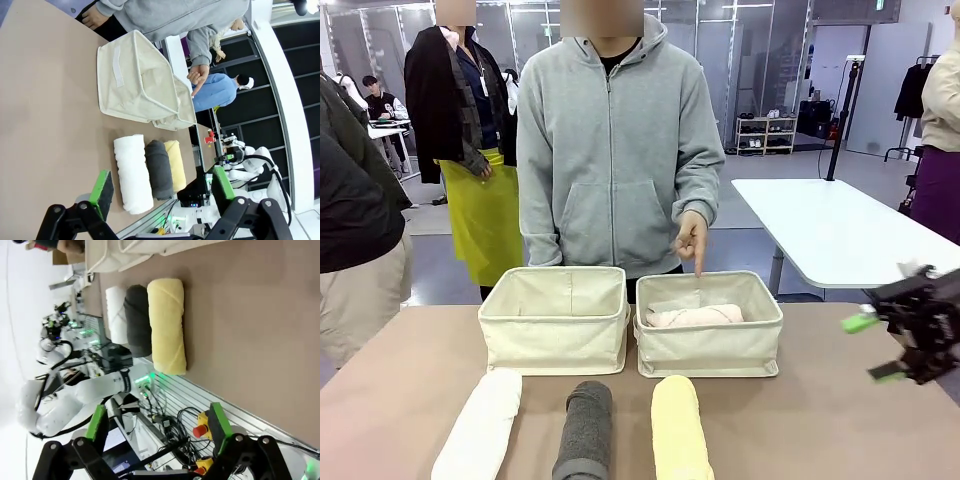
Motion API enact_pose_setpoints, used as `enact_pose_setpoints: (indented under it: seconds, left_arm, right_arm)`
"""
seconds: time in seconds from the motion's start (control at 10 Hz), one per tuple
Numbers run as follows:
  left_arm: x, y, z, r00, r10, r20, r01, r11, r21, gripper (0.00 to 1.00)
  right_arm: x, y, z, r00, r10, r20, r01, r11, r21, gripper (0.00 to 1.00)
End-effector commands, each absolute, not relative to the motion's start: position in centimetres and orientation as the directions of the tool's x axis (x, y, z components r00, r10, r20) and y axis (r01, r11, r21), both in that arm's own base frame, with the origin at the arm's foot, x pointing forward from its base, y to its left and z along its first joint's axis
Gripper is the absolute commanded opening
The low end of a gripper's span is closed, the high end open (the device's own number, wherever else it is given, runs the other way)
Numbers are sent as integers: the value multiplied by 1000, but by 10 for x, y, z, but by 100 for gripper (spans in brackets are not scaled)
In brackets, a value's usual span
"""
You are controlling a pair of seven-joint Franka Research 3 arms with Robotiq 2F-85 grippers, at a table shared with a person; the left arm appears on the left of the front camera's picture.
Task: Divide the towels into two baskets.
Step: Pick up one hotel-folded towel from the bottom of the table and place it in the Fabric basket indicated by the person.
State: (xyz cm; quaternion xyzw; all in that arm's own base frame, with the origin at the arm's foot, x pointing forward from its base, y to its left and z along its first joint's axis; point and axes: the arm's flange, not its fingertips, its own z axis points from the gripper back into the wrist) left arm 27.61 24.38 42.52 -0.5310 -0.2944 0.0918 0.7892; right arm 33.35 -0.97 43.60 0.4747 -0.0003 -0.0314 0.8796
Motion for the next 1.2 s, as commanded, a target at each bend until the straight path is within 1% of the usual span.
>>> enact_pose_setpoints:
  seconds: [0.0, 0.2, 0.5, 0.8, 1.1]
  left_arm:
    - [274, 245, 428, 805, 461, 374, 181, 409, -894, 100]
    - [274, 245, 428, 805, 461, 374, 181, 409, -894, 100]
    - [274, 245, 428, 805, 461, 374, 181, 409, -894, 100]
    - [274, 245, 428, 805, 461, 374, 181, 409, -894, 100]
    - [274, 245, 428, 805, 461, 374, 181, 409, -894, 100]
  right_arm:
    - [291, 70, 401, 997, -64, -37, 70, 636, 768, 100]
    - [297, 121, 388, 999, -44, -31, 53, 724, 688, 100]
    - [297, 170, 367, 998, -62, -13, 58, 805, 591, 100]
    - [298, 204, 347, 998, -64, -7, 58, 846, 530, 100]
    - [304, 227, 331, 998, -65, 5, 54, 861, 505, 100]
